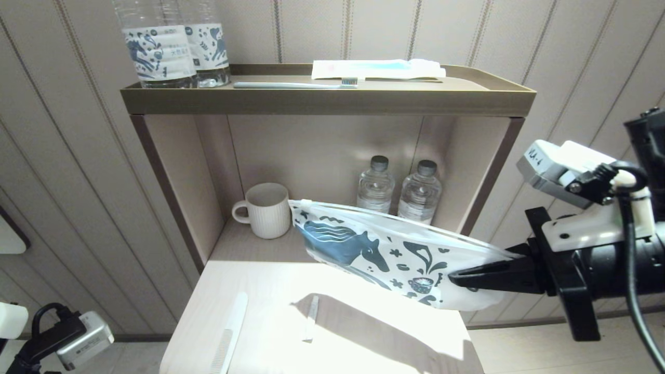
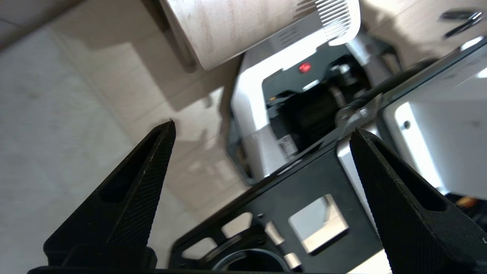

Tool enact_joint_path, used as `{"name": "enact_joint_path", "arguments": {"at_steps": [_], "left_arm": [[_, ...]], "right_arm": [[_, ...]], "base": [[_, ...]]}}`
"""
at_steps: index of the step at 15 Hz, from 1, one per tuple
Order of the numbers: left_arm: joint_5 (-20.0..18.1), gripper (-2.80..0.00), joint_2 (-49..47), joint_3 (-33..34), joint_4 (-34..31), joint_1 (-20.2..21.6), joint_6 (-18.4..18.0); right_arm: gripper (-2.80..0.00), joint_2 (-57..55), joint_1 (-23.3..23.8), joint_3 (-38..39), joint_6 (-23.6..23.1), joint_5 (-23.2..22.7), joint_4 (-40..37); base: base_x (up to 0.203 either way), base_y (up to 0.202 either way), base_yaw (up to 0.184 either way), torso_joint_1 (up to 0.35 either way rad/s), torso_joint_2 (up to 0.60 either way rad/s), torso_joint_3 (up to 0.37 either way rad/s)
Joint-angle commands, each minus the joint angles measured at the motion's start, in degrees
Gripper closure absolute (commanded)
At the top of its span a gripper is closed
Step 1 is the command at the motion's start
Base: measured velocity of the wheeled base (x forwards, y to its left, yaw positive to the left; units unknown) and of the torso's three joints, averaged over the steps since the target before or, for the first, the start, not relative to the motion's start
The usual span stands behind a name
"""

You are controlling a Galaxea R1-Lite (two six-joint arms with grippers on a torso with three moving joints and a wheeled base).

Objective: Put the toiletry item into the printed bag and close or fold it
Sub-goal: Pick up the comb

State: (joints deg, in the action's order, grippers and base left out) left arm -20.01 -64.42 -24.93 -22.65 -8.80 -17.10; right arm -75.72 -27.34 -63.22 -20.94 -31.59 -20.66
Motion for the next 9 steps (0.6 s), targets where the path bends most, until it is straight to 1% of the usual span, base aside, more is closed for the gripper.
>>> {"name": "enact_joint_path", "arguments": {"at_steps": [1, 3, 4, 6, 7, 9], "left_arm": [[2.05, -2.8, 0.06, -1.38, -0.67, -2.98, -0.43], [4.3, -2.8, -0.29, -2.57, -1.46, -7.27, -0.4], [4.69, -2.8, -1.65, -3.02, -1.51, -9.27, -0.24], [7.06, -2.8, -5.25, -5.06, -1.37, -13.06, 0.14], [8.7, -2.8, -6.65, -7.04, -1.47, -15.44, 1.18], [11.62, -2.8, -8.38, -9.88, -1.66, -20.21, 4.81]], "right_arm": [[0.0, -0.4, 0.01, 0.03, -0.15, -0.23, -0.08], [0.0, -0.75, 0.01, 0.11, -0.15, -0.4, -0.08], [0.0, -0.75, 0.01, 0.11, -0.15, -0.4, -0.08], [0.0, -0.84, 0.01, 0.11, -0.15, -0.4, -0.08], [0.0, -0.84, 0.01, 0.25, -0.15, -0.4, -0.08], [0.0, -0.84, 0.43, 0.74, -0.15, -0.51, -0.08]], "base": [[0.0, 0.0, 0.0, 0.0, 0.0, 0.0], [0.0, 0.0, 0.0, 0.0, 0.0, 0.0], [0.0, 0.0, 0.0, 0.0, 0.0, 0.0], [0.0, 0.0, 0.0, 0.0, 0.0, 0.0], [0.0, 0.0, 0.0, 0.0, 0.0, 0.0], [0.0, 0.0, 0.0, 0.0, 0.0, 0.0]]}}
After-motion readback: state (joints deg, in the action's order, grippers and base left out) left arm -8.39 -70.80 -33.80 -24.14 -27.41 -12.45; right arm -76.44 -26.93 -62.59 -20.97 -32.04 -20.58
